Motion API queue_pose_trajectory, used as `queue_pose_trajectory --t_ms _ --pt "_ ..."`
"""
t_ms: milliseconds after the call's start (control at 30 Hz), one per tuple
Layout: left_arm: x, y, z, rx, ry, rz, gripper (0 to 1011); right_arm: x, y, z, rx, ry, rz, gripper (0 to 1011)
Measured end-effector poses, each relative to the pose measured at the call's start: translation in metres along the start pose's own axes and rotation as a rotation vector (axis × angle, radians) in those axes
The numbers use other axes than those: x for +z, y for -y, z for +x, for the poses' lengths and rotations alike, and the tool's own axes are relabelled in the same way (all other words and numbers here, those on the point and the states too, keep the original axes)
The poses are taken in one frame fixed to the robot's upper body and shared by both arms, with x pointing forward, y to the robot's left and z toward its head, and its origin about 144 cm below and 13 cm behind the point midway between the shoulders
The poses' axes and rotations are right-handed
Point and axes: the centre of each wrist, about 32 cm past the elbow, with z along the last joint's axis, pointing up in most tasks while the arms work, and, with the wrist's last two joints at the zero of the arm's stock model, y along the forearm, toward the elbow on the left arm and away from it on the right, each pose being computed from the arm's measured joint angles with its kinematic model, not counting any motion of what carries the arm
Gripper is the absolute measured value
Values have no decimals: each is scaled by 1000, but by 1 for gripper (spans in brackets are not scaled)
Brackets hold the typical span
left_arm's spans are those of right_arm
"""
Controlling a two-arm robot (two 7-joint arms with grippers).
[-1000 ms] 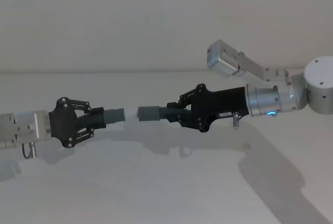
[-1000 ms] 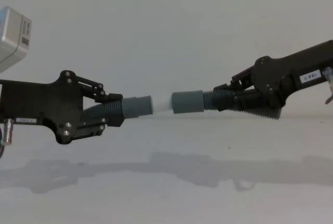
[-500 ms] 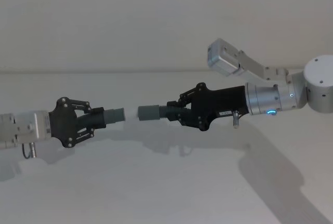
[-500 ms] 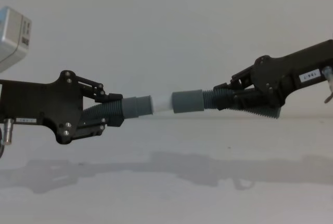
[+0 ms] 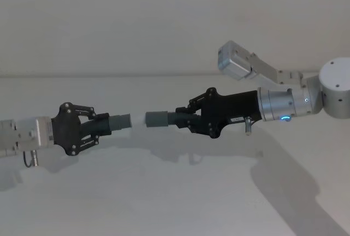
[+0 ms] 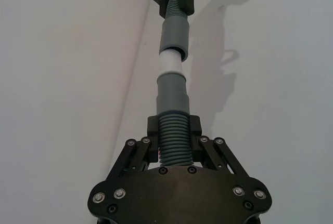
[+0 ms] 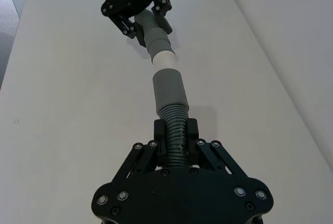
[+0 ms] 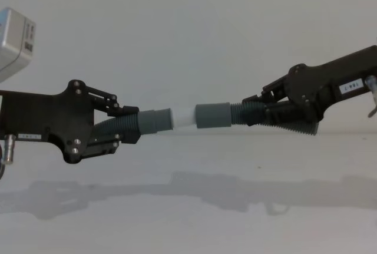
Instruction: Use both hands to pick up one end of the pipe from the table, align the ends, and insert them.
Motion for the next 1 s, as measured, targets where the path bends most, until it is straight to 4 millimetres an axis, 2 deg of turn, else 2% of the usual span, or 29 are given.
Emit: queue_pose_trajectory --t_ms 1000 --pt "0 0 0 0 0 0 304 3 1 4 0 4 -6 212"
